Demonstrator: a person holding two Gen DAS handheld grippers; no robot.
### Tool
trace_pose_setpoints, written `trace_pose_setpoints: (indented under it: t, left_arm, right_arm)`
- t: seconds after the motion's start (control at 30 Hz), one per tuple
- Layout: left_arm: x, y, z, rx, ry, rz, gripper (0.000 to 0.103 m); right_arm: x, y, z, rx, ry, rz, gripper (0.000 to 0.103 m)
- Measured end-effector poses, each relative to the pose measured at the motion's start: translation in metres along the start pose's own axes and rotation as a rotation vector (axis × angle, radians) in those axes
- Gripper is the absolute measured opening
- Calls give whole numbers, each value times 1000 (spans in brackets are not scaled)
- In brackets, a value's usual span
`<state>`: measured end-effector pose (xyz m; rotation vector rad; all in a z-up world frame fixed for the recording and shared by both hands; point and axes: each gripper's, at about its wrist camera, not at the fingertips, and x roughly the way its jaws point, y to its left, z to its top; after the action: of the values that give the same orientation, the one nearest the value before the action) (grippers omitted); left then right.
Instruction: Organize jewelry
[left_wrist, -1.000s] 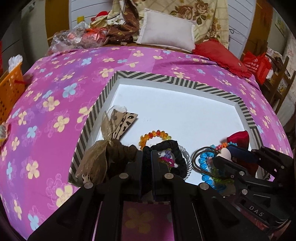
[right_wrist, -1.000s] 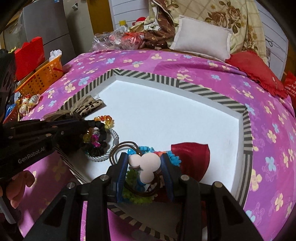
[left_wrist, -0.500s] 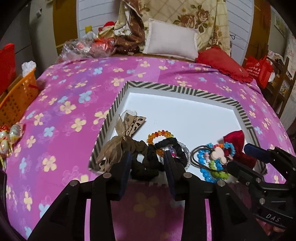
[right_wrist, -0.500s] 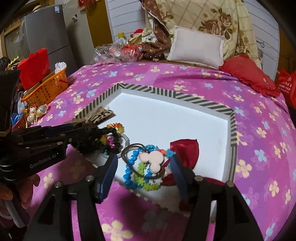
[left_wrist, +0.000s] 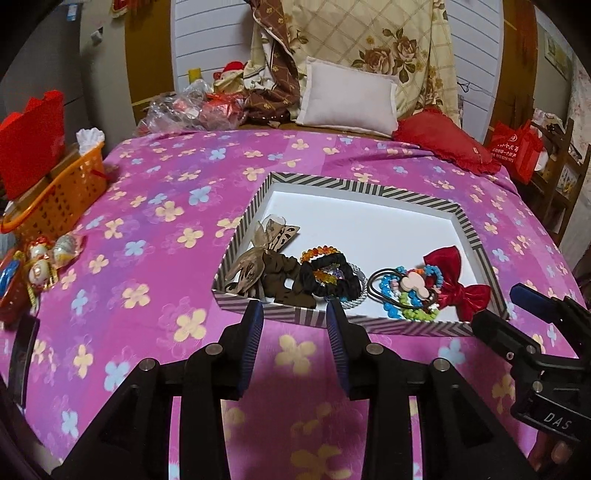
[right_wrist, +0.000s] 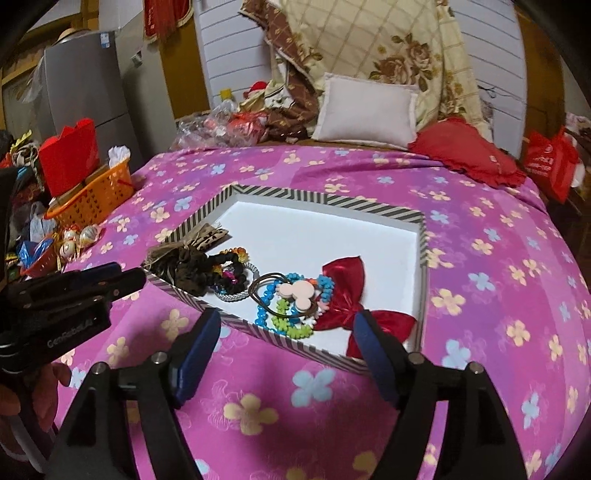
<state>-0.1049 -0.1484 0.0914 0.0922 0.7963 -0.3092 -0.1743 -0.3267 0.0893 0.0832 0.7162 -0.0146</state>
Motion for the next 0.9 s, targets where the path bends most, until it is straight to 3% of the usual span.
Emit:
trace_pose_setpoints:
  t: [0.2, 0.9]
  left_arm:
    - [-23, -4, -5, 4, -37, 15, 27]
    - [-77, -7, -11, -6, -130, 53, 27]
  right_arm:
    - [-17, 4, -5, -6, -19, -28, 87]
    - [-64, 20, -8, 4, -69, -32, 92]
